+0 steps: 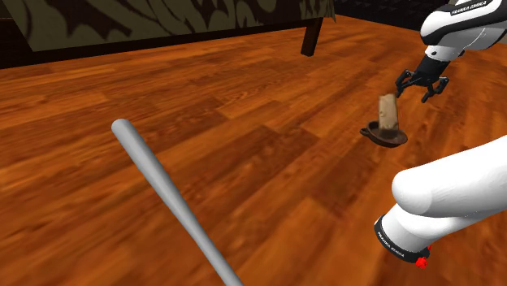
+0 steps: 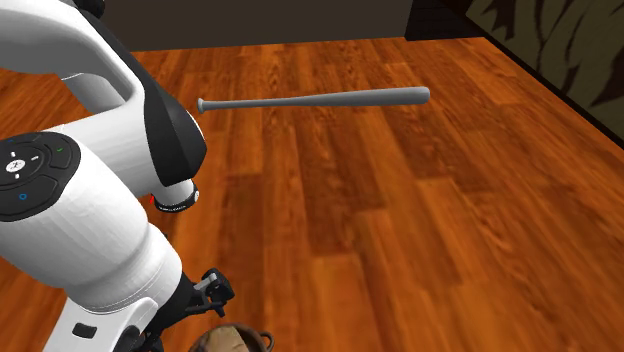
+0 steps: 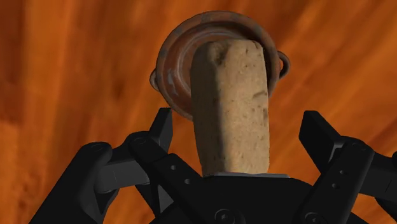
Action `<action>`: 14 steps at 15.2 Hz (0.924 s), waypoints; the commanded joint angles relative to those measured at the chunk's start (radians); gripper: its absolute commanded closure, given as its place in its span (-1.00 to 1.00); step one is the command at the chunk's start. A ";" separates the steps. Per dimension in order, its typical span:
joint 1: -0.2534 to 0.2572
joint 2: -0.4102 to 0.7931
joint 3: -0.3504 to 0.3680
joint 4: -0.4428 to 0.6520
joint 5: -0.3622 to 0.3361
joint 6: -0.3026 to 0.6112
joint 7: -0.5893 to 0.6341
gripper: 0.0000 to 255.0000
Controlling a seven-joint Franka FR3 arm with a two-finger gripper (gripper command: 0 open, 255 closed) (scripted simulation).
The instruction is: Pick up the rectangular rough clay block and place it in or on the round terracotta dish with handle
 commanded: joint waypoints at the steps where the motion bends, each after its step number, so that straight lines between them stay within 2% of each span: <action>1: 0.000 0.000 0.000 0.000 0.000 0.000 0.000 -1.00; 2: 0.000 0.000 0.000 0.000 0.000 0.000 0.001 -1.00; 6: 0.003 -0.027 0.018 0.104 0.001 -0.129 0.004 -1.00; 14: 0.003 -0.027 0.018 0.104 0.001 -0.129 0.004 -1.00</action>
